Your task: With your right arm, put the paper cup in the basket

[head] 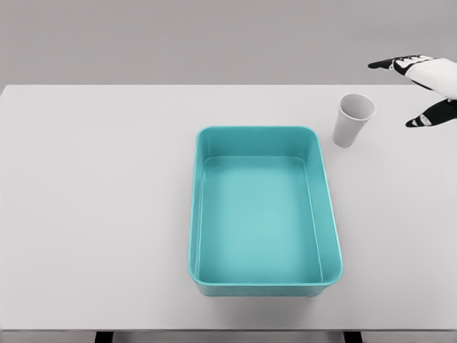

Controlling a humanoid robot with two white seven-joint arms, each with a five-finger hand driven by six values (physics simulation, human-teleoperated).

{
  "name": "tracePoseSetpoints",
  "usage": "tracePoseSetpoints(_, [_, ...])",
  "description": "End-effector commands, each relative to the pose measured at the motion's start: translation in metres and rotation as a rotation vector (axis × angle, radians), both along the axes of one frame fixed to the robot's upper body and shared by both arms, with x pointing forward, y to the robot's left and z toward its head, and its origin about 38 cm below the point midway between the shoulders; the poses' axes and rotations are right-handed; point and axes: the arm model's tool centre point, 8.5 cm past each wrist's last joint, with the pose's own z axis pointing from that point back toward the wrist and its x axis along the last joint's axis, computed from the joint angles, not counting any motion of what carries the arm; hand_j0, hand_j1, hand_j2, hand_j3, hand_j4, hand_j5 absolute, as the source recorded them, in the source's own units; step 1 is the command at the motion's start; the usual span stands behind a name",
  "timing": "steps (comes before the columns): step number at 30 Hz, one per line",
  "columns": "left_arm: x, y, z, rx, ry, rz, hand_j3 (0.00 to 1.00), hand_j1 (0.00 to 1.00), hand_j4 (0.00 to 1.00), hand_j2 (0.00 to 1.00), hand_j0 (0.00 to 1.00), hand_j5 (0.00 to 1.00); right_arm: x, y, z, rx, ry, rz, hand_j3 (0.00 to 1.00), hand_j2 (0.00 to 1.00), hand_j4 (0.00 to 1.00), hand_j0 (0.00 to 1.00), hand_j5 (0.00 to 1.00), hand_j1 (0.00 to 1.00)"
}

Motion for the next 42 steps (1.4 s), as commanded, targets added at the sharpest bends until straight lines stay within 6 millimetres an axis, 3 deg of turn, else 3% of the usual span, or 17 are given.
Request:
tracePoseSetpoints(1, [0.000,0.000,0.000,0.000,0.000,0.000,1.00,1.00,1.00,1.00,1.00,1.00,0.000,0.003,0.000,0.002,-0.005,0.012,1.00,1.00,1.00,1.00,1.00,1.00])
tracePoseSetpoints(5, [0.000,0.000,0.000,0.000,0.000,0.000,1.00,1.00,1.00,1.00,1.00,1.00,-0.005,0.014,0.006,-0.006,-0.027,0.044,1.00,1.00,1.00,1.00,1.00,1.00])
tracePoseSetpoints(8, [0.000,0.000,0.000,0.000,0.000,0.000,1.00,1.00,1.00,1.00,1.00,1.00,0.003,0.003,-0.004,0.063,0.010,-0.001,1.00,1.00,1.00,1.00,1.00,1.00])
tracePoseSetpoints(10, [0.000,0.000,0.000,0.000,0.000,0.000,1.00,1.00,1.00,1.00,1.00,1.00,0.013,-0.028,-0.022,0.284,0.114,-0.073,1.00,1.00,1.00,1.00,1.00,1.00])
tracePoseSetpoints(11, [0.000,0.000,0.000,0.000,0.000,0.000,1.00,1.00,1.00,1.00,1.00,1.00,0.025,-0.066,-0.042,0.508,0.203,-0.186,1.00,1.00,1.00,1.00,1.00,1.00])
tracePoseSetpoints(13, [0.000,0.000,0.000,0.000,0.000,0.000,1.00,1.00,1.00,1.00,1.00,1.00,0.039,-0.090,-0.077,0.682,0.263,-0.291,1.00,1.00,1.00,1.00,1.00,1.00])
tracePoseSetpoints(14, [0.000,0.000,0.000,0.000,0.000,0.000,1.00,1.00,1.00,1.00,1.00,1.00,0.043,-0.090,-0.087,0.708,0.279,-0.311,1.00,1.00,1.00,1.00,1.00,1.00])
tracePoseSetpoints(18, [0.000,0.000,0.000,0.000,-0.001,0.000,1.00,1.00,1.00,1.00,1.00,1.00,0.048,-0.086,-0.116,0.753,0.329,-0.347,1.00,1.00,1.00,1.00,1.00,1.00])
tracePoseSetpoints(21, [0.000,0.000,0.000,0.000,0.000,0.000,1.00,1.00,1.00,1.00,1.00,1.00,0.049,-0.083,-0.117,0.756,0.335,-0.344,1.00,1.00,1.00,1.00,1.00,1.00])
tracePoseSetpoints(26, [0.000,0.000,0.000,0.000,0.000,0.000,1.00,1.00,1.00,1.00,1.00,1.00,0.059,-0.056,-0.125,0.780,0.360,-0.305,1.00,1.00,1.00,1.00,1.00,1.00])
tracePoseSetpoints(42, [0.000,0.000,0.000,0.000,0.000,0.000,1.00,1.00,1.00,1.00,1.00,1.00,0.069,-0.028,-0.136,0.789,0.396,-0.271,1.00,1.00,1.00,1.00,1.00,1.00])
